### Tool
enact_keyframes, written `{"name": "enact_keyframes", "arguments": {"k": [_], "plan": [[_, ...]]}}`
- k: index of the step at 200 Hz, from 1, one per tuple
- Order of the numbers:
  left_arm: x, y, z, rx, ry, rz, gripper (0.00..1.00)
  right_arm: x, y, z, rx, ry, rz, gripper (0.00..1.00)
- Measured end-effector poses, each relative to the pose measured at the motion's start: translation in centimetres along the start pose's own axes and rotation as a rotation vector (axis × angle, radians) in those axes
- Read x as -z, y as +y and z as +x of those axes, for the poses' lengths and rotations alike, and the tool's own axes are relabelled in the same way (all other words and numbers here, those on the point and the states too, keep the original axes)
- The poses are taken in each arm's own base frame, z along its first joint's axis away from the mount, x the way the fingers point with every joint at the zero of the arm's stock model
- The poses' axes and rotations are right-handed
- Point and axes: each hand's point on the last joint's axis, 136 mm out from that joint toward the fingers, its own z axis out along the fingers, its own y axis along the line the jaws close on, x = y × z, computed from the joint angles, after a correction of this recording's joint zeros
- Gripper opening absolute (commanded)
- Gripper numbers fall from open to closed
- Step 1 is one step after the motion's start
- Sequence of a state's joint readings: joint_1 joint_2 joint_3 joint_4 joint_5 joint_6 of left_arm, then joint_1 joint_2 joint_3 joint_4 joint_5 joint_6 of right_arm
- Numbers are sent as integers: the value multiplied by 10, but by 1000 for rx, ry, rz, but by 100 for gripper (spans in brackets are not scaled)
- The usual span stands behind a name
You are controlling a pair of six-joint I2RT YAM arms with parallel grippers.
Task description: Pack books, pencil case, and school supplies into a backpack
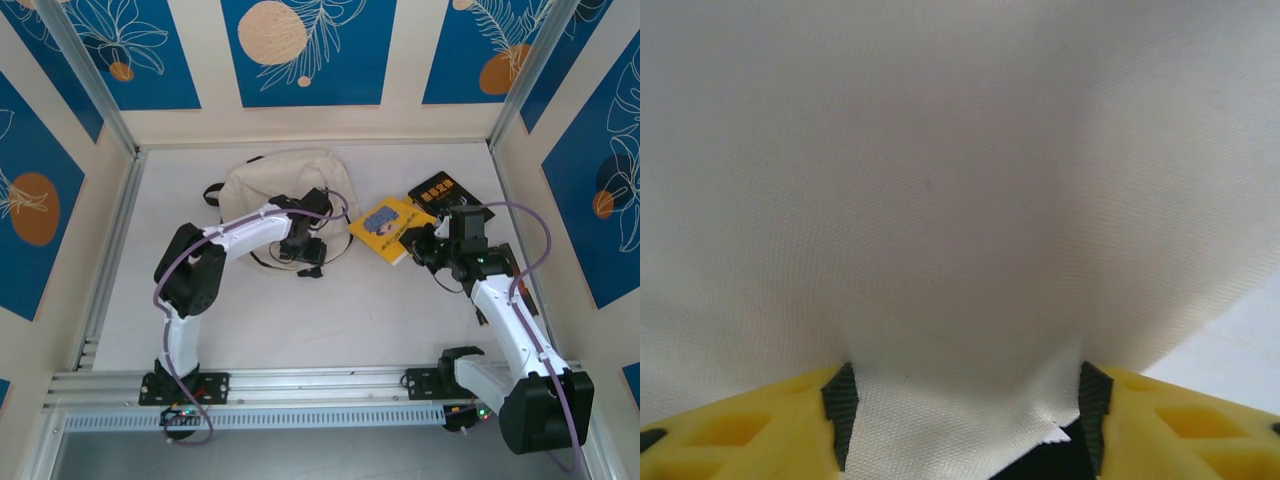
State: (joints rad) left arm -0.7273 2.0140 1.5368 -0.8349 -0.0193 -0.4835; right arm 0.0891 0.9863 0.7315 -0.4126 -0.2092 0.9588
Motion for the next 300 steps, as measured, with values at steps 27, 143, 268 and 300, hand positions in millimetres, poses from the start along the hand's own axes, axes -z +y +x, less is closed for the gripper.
{"name": "enact_keyframes", "arguments": {"k": [27, 143, 268, 300], "plan": [[-2, 0, -1, 6, 3, -8, 33, 0, 0, 0, 0, 0, 0, 4], [20, 0, -17, -30, -53, -23, 0, 4, -7, 0, 2, -14, 31, 4], [173, 0, -86, -5, -541, 23, 0, 31, 6, 17, 116, -7, -17, 3], [194, -8, -100, -1, -632, 73, 0, 25, 33, 34, 150, 71, -146, 3]]}}
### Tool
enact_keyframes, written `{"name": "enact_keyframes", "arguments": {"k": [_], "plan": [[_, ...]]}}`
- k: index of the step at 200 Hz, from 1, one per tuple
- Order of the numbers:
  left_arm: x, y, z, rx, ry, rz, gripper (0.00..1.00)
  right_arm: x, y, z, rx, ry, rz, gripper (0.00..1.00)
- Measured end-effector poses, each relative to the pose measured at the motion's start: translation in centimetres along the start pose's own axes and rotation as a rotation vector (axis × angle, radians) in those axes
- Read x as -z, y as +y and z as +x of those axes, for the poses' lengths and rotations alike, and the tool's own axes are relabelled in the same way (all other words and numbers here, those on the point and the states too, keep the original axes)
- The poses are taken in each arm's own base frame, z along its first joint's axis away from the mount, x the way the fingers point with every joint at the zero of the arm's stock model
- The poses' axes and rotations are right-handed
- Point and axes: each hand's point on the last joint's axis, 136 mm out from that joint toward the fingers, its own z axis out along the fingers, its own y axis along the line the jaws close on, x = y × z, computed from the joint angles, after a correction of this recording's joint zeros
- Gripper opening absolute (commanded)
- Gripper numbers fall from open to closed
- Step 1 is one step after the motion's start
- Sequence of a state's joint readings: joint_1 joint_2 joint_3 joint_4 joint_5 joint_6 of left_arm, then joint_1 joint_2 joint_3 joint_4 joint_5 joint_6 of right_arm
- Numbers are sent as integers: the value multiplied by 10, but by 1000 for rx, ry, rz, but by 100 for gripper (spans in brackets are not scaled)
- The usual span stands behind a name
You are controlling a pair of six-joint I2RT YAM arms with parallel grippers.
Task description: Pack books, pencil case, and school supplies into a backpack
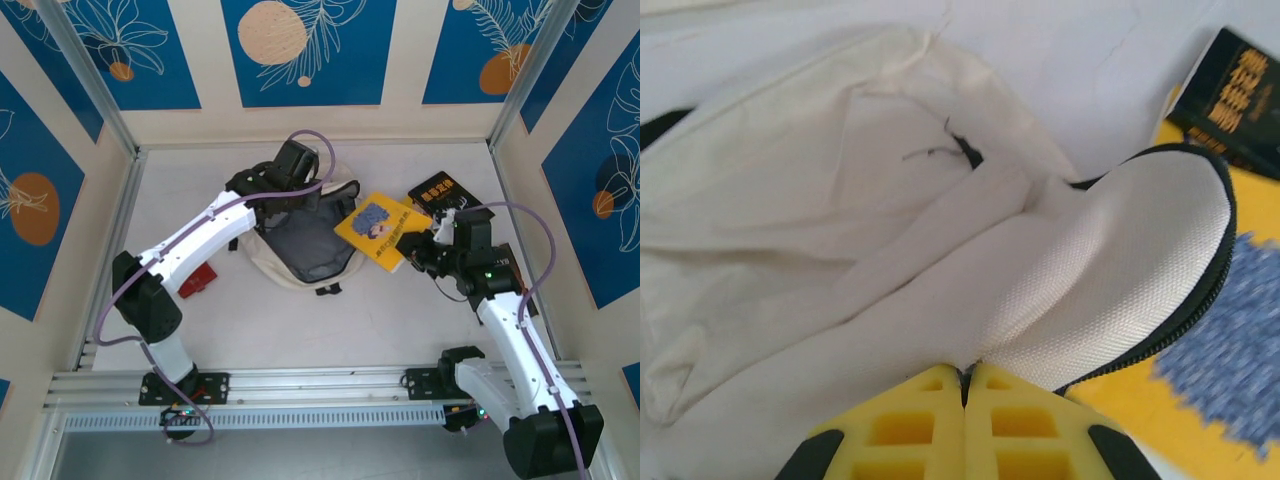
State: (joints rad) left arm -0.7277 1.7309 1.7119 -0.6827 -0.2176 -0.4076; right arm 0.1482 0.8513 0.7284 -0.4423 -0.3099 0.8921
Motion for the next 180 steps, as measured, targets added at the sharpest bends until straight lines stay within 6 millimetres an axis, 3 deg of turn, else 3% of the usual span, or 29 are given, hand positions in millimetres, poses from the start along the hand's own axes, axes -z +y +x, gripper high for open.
{"name": "enact_keyframes", "arguments": {"k": [33, 91, 180], "plan": [[2, -9, -10, 7, -36, 42, 0, -28, 14, 21, 2, 103, -49, 3], [2, -15, -17, -2, -59, 75, 0, -107, -2, 31, -207, 200, 39, 2], [4, -18, -19, 0, -61, 89, 0, -210, 26, -13, -317, 96, -57, 2]]}}
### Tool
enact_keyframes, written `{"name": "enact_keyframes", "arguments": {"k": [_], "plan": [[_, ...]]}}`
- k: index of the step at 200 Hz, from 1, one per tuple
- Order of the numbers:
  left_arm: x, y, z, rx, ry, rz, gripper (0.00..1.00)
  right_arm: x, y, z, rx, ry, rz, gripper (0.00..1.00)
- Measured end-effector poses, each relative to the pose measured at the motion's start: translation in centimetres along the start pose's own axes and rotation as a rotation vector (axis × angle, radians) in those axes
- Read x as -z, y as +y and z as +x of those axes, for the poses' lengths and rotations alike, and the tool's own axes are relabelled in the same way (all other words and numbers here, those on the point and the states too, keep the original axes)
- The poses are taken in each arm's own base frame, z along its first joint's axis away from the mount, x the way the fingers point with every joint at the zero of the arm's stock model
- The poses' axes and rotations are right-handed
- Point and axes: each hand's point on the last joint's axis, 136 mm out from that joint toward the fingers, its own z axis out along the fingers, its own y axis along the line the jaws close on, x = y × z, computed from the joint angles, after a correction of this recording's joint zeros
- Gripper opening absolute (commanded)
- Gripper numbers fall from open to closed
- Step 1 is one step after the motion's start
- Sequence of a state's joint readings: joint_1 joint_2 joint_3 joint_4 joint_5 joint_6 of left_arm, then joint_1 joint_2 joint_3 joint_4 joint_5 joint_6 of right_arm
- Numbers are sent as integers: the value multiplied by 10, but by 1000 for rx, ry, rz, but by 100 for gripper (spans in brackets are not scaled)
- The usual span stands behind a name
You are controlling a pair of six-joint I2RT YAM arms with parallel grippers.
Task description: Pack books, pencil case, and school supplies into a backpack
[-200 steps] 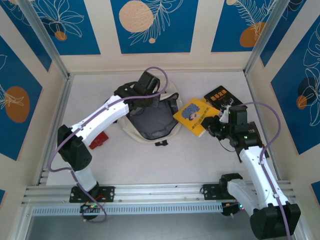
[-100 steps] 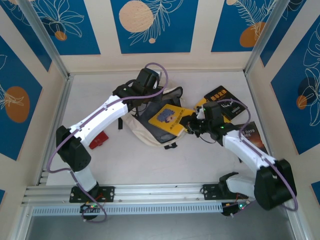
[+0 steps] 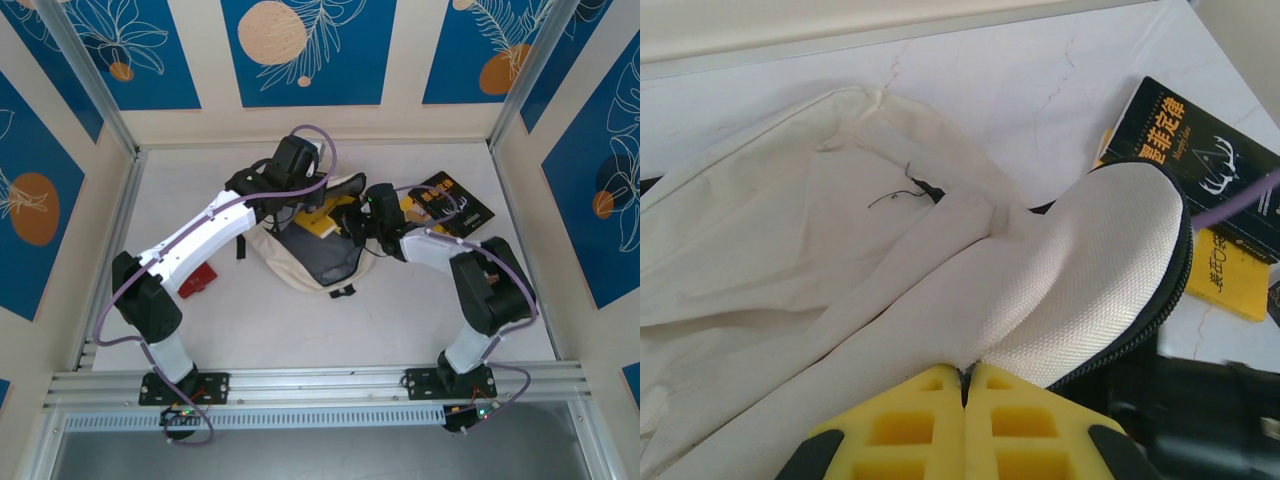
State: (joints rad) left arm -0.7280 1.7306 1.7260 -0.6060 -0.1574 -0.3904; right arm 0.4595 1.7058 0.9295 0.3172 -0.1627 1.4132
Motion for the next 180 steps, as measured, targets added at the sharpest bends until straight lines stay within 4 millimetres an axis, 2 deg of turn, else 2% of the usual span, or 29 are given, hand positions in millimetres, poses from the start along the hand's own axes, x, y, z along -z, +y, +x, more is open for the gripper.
{"name": "enact_keyframes", "arguments": {"k": [23, 58, 80, 100, 118, 127, 142, 180], "plan": [[3, -1, -5, 5, -12, 4, 0, -31, -1, -6, -14, -14, 3, 3], [4, -1, -7, 6, -15, 3, 0, -72, 3, -4, -46, -16, 13, 5], [4, 1, -6, 13, -12, -9, 0, -91, 12, -5, -61, -4, 2, 17], [4, 5, -6, 42, -8, -14, 0, -98, 10, -1, -76, 18, 20, 37], [4, 7, -6, 71, -3, -12, 0, -92, -3, 6, -88, 34, 77, 55], [3, 8, -6, 87, -1, -10, 0, -83, -12, 12, -78, 45, 111, 61], [3, 10, -6, 103, 1, -8, 0, -62, -18, 23, -62, 57, 151, 63], [2, 14, -8, 144, 4, -5, 0, 6, 2, 50, 41, 76, 105, 60]]}}
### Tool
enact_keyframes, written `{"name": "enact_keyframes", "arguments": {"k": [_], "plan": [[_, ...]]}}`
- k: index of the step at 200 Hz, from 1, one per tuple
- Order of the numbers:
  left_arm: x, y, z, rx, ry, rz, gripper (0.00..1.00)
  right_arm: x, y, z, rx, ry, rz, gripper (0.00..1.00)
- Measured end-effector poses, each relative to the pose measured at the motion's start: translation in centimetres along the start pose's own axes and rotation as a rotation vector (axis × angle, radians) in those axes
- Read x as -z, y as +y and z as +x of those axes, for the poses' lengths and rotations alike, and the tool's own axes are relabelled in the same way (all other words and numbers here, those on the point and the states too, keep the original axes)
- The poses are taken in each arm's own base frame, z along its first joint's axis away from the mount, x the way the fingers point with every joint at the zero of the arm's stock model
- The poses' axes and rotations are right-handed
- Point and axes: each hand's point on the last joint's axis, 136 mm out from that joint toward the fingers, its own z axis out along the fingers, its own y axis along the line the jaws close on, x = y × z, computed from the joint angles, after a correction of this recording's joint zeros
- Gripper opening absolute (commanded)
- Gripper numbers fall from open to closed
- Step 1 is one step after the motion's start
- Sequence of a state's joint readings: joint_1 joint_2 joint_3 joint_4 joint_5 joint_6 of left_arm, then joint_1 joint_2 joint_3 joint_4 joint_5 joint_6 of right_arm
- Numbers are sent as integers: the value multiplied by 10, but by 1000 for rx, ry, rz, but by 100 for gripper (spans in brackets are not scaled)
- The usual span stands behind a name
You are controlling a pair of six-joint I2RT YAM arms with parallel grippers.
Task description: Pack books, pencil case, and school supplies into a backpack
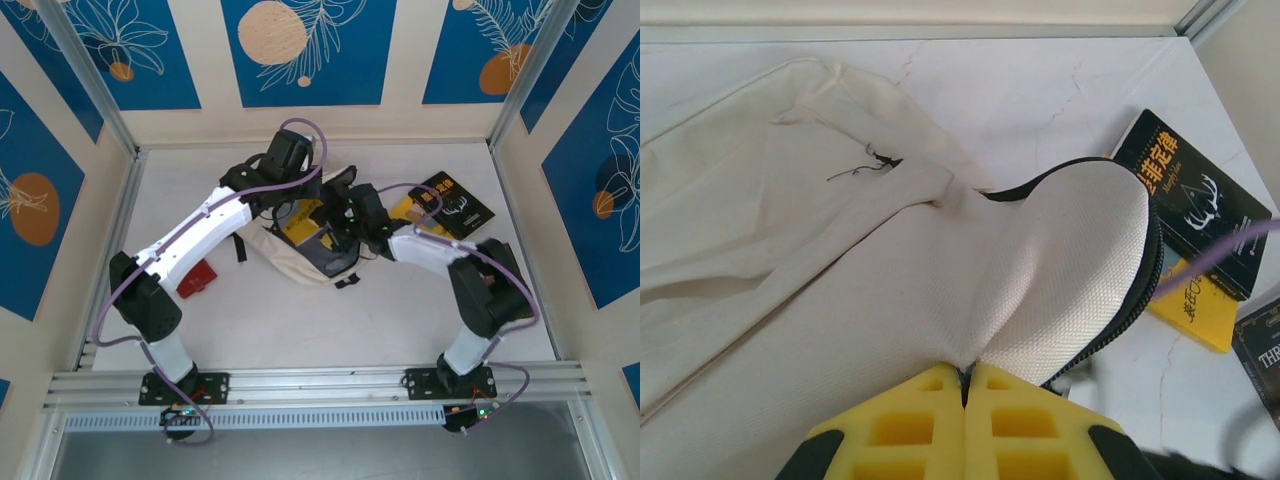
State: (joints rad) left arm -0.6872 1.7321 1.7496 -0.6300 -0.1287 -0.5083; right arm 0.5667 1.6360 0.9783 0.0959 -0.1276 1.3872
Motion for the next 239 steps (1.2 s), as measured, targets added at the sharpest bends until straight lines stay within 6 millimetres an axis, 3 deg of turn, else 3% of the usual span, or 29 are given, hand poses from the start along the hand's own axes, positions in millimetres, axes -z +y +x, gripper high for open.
{"name": "enact_keyframes", "arguments": {"k": [27, 51, 65, 85, 118, 128, 132, 154, 170, 185, 239], "plan": [[-4, 7, 3, 17, 9, -10, 0, 47, -18, 15, 76, -46, 35, 62], [-14, 25, 26, 17, 59, -48, 0, 90, -41, 11, 144, -143, 112, 70], [-18, 40, 47, 18, 104, -79, 0, 116, -49, -3, 178, -223, 154, 73], [-16, 64, 75, 25, 156, -122, 0, 152, -63, -37, 198, -342, 210, 76], [4, 92, 100, 45, 178, -157, 0, 195, -97, -90, 175, -451, 385, 80], [11, 97, 105, 48, 178, -160, 0, 200, -102, -102, 175, -452, 429, 80], [14, 99, 107, 49, 178, -160, 4, 201, -103, -108, 177, -453, 444, 80], [23, 100, 115, 41, 188, -138, 49, 200, -111, -138, 171, -443, 514, 80], [26, 95, 117, 45, 196, -102, 65, 196, -119, -162, 155, -435, 558, 80], [29, 90, 118, 48, 200, -71, 73, 192, -127, -188, 136, -432, 595, 81], [36, 89, 125, 69, 195, -42, 86, 180, -158, -282, 99, -406, 681, 87]]}}
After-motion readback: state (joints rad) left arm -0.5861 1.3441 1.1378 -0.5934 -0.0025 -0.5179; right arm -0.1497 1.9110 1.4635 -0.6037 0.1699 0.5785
